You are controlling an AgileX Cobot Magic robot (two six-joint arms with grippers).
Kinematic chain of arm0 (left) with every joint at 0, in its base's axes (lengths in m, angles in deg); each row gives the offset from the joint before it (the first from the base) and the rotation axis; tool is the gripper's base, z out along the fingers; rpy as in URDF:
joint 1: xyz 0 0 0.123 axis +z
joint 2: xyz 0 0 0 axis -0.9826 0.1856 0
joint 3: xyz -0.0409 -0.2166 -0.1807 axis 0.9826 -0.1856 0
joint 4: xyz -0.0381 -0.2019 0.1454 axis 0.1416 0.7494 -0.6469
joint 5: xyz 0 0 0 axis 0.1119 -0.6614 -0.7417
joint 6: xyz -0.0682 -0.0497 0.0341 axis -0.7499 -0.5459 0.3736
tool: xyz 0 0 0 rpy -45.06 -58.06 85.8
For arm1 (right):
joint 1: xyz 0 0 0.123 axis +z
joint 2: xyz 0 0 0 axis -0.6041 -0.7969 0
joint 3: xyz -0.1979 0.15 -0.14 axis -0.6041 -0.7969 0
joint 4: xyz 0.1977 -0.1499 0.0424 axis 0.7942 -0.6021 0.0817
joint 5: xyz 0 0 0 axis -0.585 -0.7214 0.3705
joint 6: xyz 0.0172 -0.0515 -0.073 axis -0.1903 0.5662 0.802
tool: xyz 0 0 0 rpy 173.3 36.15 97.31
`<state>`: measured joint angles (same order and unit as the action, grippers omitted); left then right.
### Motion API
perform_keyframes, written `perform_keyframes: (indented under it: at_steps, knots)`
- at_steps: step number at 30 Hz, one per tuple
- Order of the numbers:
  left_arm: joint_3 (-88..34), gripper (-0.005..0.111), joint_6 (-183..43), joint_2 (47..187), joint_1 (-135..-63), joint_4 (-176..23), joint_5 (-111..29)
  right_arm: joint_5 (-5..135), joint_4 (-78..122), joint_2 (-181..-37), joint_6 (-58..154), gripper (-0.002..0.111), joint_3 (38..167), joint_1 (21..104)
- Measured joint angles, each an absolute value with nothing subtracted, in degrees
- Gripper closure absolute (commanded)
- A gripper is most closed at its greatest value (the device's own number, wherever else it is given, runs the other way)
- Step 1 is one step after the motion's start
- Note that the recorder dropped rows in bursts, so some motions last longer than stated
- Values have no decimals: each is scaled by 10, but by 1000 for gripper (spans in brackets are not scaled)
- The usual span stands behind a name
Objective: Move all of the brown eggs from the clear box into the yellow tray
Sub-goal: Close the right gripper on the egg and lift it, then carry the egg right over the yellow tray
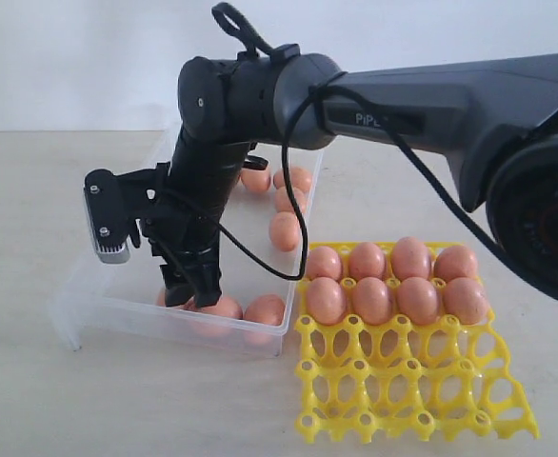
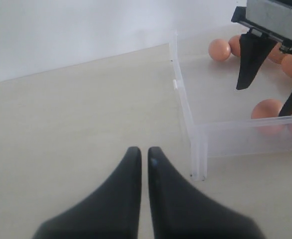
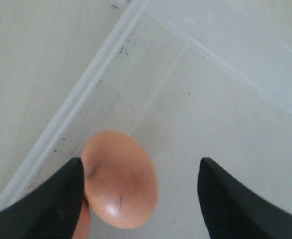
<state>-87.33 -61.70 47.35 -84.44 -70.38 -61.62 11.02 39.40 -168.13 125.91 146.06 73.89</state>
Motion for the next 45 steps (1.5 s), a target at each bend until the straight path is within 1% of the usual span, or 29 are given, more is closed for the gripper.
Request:
perform_keyframes:
  at_steps: [12,14,15,16,17,18,20,21,25,30,36,39,41,45]
  knots:
    - [-873,103,-617,474,-844,-704,-616,139,392,-1708,1263,50,1461,739]
    - [-873,103,-617,474,-844,-704,-616,145,392,-1725,1248,52,1461,739]
    - [-873,103,-617,474,-844,-704,-616,146,392,-1729,1235,56,1461,738]
    - [-873,103,-617,474,-844,-704,-616,146,393,-1730,1224,65,1461,738]
    - [-873,103,-617,474,-844,-704,-616,145,393,-1730,1215,78,1461,738]
    - [-873,103,-617,474,-844,-704,-616,145,390,-1730,1208,86,1461,738]
    - [-873,103,-617,474,-844,-704,-616,146,388,-1730,1203,104,1462,738]
    - [-873,103,-617,474,-844,-704,-616,146,388,-1730,1202,108,1462,738]
    - [-873,103,-617,474,-844,-704,-616,146,386,-1730,1179,108,1462,738]
    - [-873,103,-617,474,-844,-704,-616,141,380,-1716,1073,109,1460,738]
    - [-873,103,-617,474,-844,-704,-616,157,444,-1630,956,109,1450,728]
    - [-873,103,-617,474,-844,-704,-616,217,478,-1563,906,109,1391,714]
    - [-873,103,-617,474,-844,-704,-616,297,481,-1511,870,109,1316,704]
    - [-873,103,-617,474,-844,-704,-616,527,479,-1406,823,109,1124,699]
